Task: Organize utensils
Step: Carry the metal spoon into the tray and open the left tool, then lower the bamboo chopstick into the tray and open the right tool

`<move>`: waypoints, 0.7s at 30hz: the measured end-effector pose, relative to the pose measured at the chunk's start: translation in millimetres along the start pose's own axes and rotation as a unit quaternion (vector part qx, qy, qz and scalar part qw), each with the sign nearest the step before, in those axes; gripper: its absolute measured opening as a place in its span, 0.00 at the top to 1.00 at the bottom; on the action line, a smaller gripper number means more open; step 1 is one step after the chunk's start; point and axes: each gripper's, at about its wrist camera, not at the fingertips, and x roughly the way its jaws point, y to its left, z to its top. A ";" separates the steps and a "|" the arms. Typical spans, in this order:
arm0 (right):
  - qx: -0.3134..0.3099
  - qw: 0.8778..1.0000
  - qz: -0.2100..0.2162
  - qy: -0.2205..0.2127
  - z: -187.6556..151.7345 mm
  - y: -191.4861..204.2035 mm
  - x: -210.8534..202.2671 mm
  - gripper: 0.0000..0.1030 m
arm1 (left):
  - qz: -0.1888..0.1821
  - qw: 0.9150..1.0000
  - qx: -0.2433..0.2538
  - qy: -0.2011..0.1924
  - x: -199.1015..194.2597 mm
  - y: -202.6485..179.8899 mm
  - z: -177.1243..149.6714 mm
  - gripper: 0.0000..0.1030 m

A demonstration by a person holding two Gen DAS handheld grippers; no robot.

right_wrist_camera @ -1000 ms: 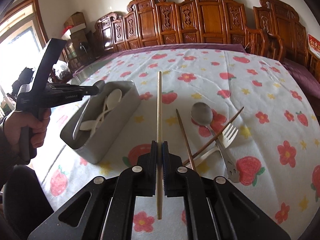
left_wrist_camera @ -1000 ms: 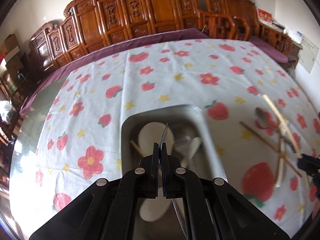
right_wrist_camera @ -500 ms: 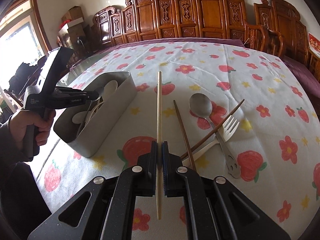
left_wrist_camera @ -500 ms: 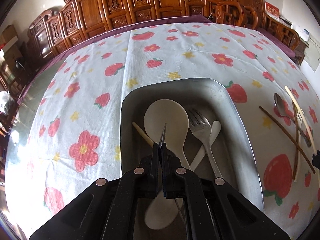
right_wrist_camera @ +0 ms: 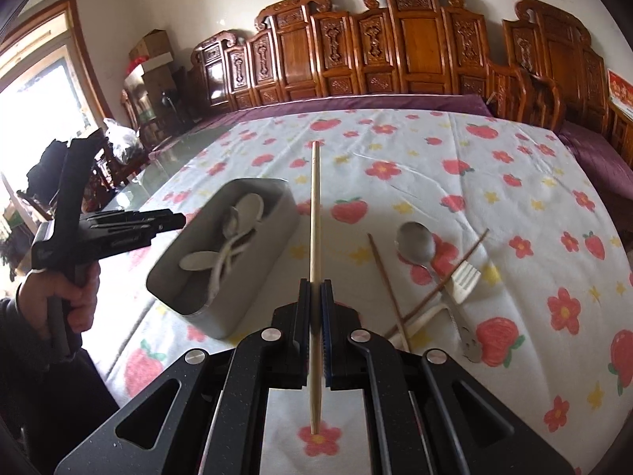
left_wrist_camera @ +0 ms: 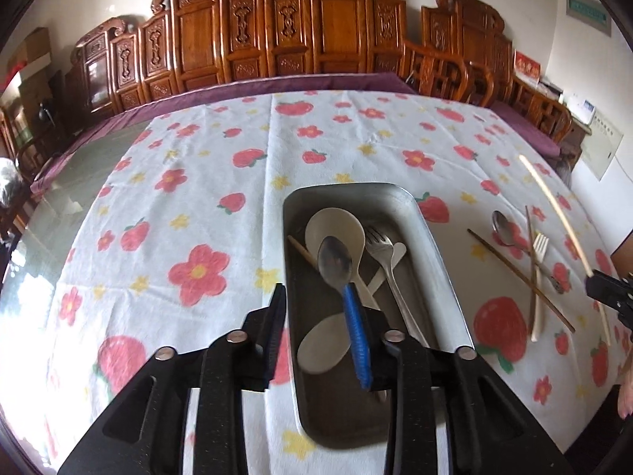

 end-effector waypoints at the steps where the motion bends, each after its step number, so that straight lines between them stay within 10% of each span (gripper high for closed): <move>1: -0.002 1.000 0.003 0.001 1.7 4.4 0.6 0.94 | 0.001 1.000 -0.001 -0.004 -4.1 2.1 -2.1 0.68; 5: -0.015 1.000 0.012 0.011 6.8 25.7 8.2 0.94 | -0.006 1.000 -0.017 -0.023 -22.7 13.7 -5.9 0.60; 12: -0.035 0.999 0.029 0.028 12.9 65.0 27.6 0.94 | -0.009 0.996 -0.029 -0.081 -51.7 35.0 -13.5 0.17; 21: -0.045 0.997 0.030 0.052 24.1 99.8 59.7 0.94 | 0.020 0.995 -0.034 -0.093 -62.8 65.4 -21.1 0.14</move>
